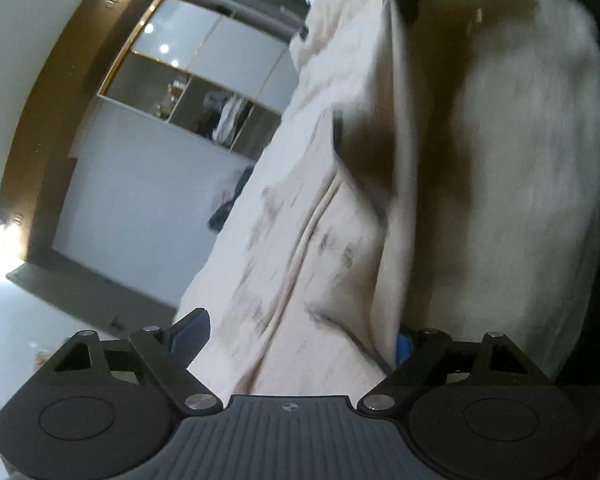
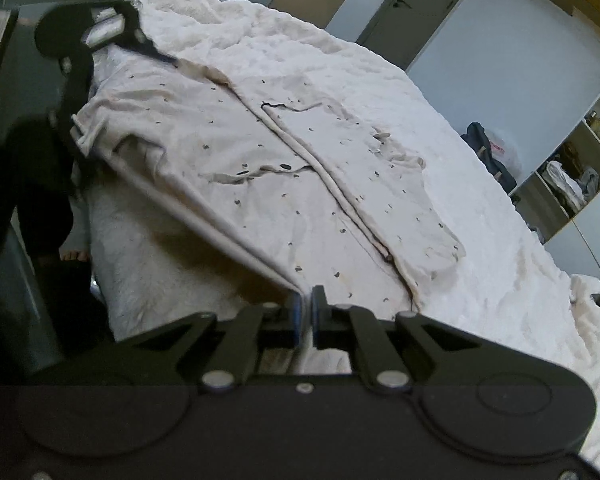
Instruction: Fold clothes
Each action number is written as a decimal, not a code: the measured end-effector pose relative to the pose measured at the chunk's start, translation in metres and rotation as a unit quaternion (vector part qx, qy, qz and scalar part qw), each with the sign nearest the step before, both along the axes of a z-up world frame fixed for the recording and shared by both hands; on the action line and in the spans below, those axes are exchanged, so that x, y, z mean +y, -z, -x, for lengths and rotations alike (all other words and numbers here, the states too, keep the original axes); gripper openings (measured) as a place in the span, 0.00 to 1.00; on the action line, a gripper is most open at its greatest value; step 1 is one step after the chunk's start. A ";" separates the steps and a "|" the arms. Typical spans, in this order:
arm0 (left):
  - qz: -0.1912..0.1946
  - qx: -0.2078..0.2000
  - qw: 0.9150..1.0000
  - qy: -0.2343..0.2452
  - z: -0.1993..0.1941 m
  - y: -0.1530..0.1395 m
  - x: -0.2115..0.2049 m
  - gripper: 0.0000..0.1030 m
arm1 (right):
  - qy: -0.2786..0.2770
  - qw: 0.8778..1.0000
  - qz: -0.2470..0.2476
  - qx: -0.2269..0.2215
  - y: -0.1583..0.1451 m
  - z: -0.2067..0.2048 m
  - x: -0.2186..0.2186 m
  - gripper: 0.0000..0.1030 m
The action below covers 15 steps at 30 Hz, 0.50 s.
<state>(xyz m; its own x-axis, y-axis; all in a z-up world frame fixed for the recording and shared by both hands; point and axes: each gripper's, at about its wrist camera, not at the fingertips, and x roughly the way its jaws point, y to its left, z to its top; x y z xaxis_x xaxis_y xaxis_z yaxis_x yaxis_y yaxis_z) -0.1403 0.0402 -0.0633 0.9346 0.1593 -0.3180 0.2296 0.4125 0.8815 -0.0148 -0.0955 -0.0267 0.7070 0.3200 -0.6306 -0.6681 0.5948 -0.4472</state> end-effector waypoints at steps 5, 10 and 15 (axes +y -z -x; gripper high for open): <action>-0.002 0.026 0.999 -0.027 0.004 -0.005 0.020 0.82 | 0.001 1.000 0.004 -0.013 -0.004 0.000 0.008 0.03; 0.020 0.069 0.996 -0.046 0.005 0.002 0.029 0.82 | 0.015 1.000 -0.001 -0.024 -0.015 -0.006 0.002 0.03; 0.015 0.096 0.994 -0.039 0.006 0.010 0.026 0.82 | 0.025 0.999 -0.002 -0.034 -0.018 -0.009 -0.005 0.03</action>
